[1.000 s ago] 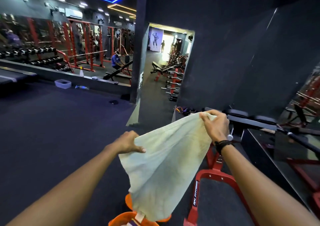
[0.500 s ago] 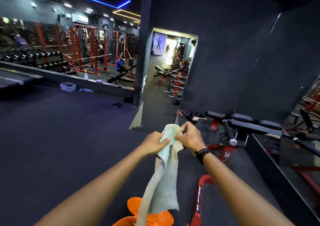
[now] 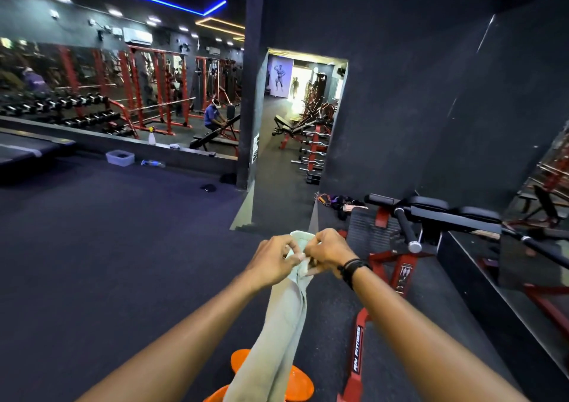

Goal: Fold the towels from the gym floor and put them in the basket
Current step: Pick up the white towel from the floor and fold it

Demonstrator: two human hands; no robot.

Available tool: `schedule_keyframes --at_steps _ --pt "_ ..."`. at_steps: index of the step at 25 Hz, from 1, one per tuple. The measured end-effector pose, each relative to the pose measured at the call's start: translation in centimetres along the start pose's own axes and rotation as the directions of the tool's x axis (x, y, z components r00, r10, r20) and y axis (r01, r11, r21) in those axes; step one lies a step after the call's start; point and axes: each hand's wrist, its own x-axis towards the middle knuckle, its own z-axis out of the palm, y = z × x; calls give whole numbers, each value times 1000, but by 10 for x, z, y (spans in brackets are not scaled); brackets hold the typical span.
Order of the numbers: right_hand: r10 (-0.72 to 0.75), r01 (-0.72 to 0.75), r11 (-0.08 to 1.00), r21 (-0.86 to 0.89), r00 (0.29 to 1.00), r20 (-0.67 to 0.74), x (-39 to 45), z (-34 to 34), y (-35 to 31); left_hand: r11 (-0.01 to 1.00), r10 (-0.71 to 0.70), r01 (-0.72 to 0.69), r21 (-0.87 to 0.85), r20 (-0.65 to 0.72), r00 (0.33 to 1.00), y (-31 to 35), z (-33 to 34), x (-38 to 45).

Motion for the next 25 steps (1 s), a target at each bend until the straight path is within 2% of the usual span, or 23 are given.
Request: schedule_keyframes --at_steps 4,5,6,7,8,10,12,15,18,20,21,25 --pt "41 -71 967 244 991 127 -9 -3 -3 995 -8 4 99 41 999 0 2 -8" --pt "24 -73 958 277 984 177 -14 -4 -5 992 31 -34 124 25 999 -2 4 -7" --pt "-4 -46 971 236 978 210 -15 -5 -5 987 75 -76 140 13 997 -2 3 -7" --pt "-44 23 995 92 972 232 -19 -9 -3 984 108 -107 144 0 994 -2 2 -7" --pt "-75 110 985 -136 967 244 -20 -15 1 982 131 -129 139 -5 991 -1 -2 -6" --pt "-92 211 801 -560 968 233 -19 -34 15 978 154 -155 142 19 988 -4 -13 -3" --pt "-112 233 705 -670 969 219 -14 -57 33 968 144 -152 199 54 988 -9 -24 2" --pt "-326 410 709 -574 912 249 -4 -73 48 944 82 -90 317 37 996 -18 -30 11" --pt "-520 530 761 -373 843 138 -3 -66 49 970 105 -82 229 -94 990 -27 -37 18" --pt "-565 557 788 -263 824 51 -7 -63 50 982 98 -63 177 -193 976 -29 -44 20" --pt "-573 569 790 -230 818 55 -9 -62 51 985 94 -58 162 -219 971 -31 -47 21" --pt "-576 581 760 -289 810 115 -12 -62 55 989 37 -11 150 -174 984 -35 -50 19"
